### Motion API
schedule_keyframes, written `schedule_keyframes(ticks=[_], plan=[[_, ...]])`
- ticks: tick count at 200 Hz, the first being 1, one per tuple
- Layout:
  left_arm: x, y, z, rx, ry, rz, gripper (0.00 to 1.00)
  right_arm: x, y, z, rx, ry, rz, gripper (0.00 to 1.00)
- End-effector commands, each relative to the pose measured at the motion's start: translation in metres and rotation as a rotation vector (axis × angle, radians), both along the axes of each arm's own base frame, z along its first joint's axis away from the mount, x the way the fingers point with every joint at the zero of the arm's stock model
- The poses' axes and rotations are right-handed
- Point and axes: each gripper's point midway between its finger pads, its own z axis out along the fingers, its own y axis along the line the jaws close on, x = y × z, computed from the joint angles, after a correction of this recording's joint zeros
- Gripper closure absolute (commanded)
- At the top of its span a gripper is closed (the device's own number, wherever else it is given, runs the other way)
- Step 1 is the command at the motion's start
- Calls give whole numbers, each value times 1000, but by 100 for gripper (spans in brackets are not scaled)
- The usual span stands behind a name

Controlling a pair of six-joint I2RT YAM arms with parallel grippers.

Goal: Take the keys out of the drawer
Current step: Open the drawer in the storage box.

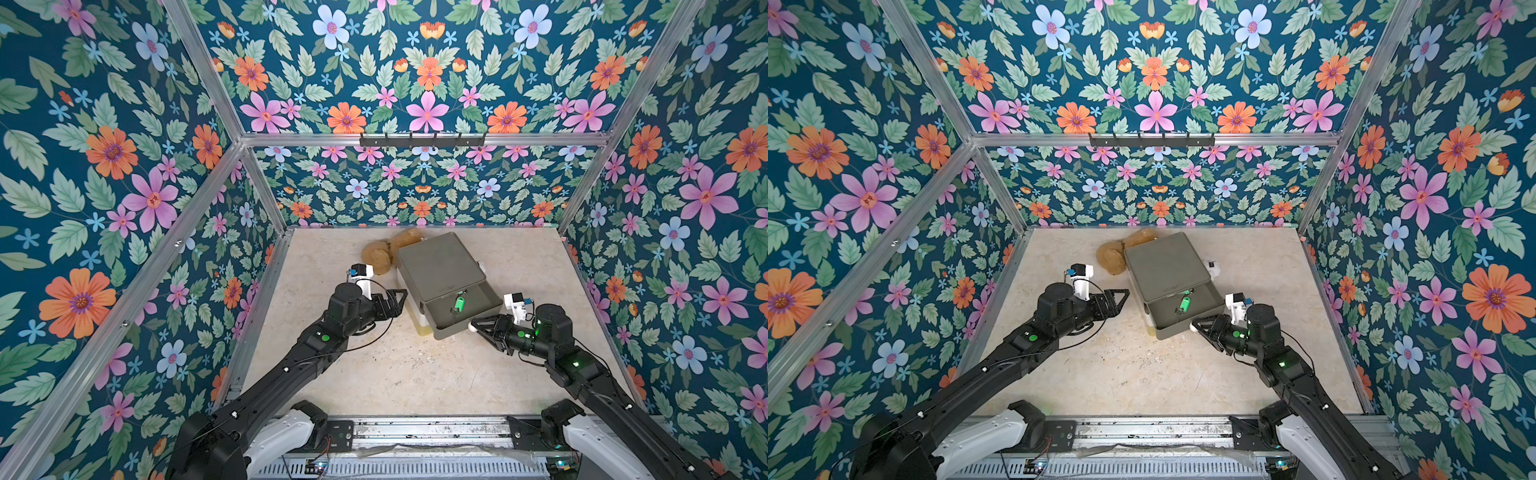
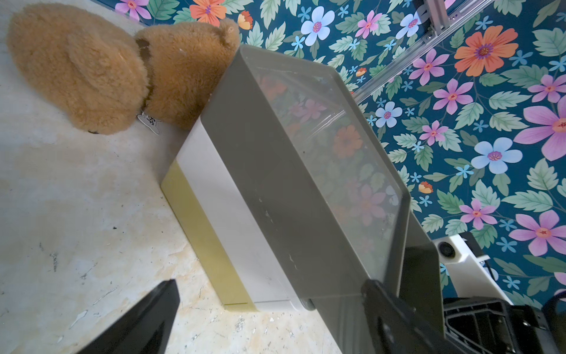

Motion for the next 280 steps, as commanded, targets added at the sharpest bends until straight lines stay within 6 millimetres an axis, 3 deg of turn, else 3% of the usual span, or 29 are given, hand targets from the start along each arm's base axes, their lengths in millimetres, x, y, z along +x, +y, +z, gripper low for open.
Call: schedule_keyframes(ticks=[1,146,280], plan=[[4,-5,14,-30,-38,-6,0,-5,-2,-1,4,14,-3,81],[16,-28,12,-30,-35,-44,1,-33,-15,-3,-10,43,-3,82],[17,-39,8,-21,-28,-65,1,-45,-21,-5,-3,51,-13,82]])
